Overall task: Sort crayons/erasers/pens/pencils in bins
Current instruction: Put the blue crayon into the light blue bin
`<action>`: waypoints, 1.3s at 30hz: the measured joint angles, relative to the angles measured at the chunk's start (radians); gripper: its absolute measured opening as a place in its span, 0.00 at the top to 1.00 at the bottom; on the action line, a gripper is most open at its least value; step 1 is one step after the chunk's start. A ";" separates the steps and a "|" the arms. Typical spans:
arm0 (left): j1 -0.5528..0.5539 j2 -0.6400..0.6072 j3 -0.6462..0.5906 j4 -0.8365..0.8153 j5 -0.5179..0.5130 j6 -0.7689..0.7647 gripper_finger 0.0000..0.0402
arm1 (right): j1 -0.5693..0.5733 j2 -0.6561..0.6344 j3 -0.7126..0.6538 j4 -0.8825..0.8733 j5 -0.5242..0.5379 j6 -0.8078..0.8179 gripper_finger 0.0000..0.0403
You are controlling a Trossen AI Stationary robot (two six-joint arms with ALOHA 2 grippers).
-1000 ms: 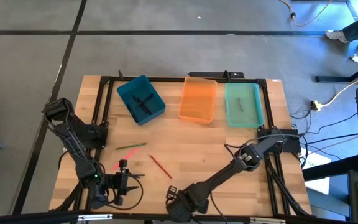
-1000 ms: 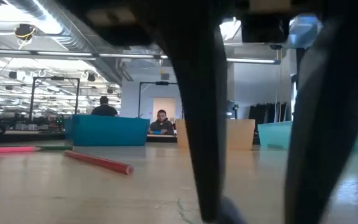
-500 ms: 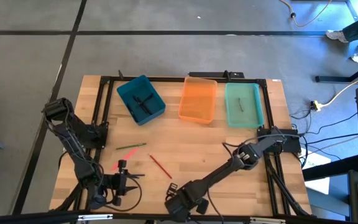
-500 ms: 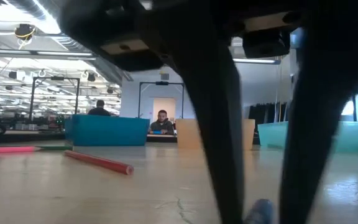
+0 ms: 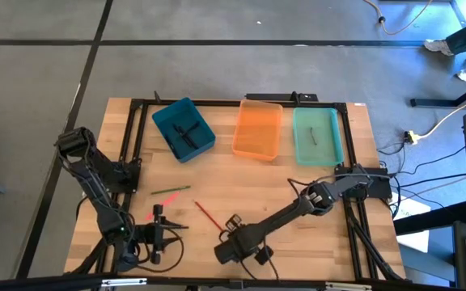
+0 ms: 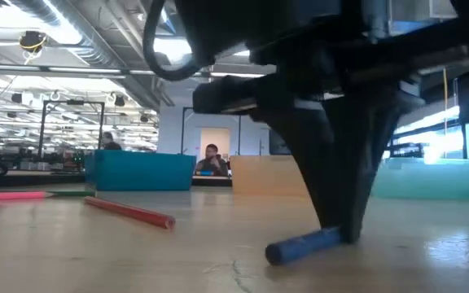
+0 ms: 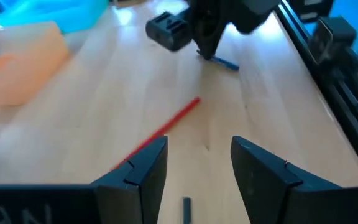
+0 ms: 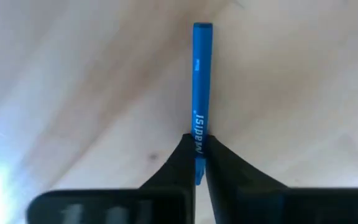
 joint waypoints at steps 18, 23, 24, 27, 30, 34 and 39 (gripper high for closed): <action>0.060 0.000 0.000 0.006 -0.014 -0.002 0.58 | -0.122 -0.148 0.003 -0.048 0.073 0.124 0.98; 0.047 0.000 0.000 0.006 -0.020 -0.008 0.58 | -0.141 -0.169 0.004 -0.042 0.099 0.151 0.97; 0.044 0.000 0.000 0.006 -0.023 -0.008 0.58 | -0.141 -0.169 0.004 -0.040 0.111 0.151 0.97; 0.041 0.000 0.000 -0.001 -0.065 -0.009 0.58 | -0.148 -0.169 0.004 -0.018 0.148 0.138 0.97; 0.042 -0.012 0.000 -0.019 -0.117 -0.014 0.58 | -0.180 -0.169 0.004 0.087 0.188 0.130 0.97; 0.050 -0.057 0.000 -0.094 -0.128 -0.086 0.58 | -0.245 -0.169 0.004 0.209 0.221 0.166 0.97; 0.042 -0.144 0.000 -0.357 -0.154 -0.315 0.58 | -0.346 -0.163 0.004 0.328 0.163 0.144 0.97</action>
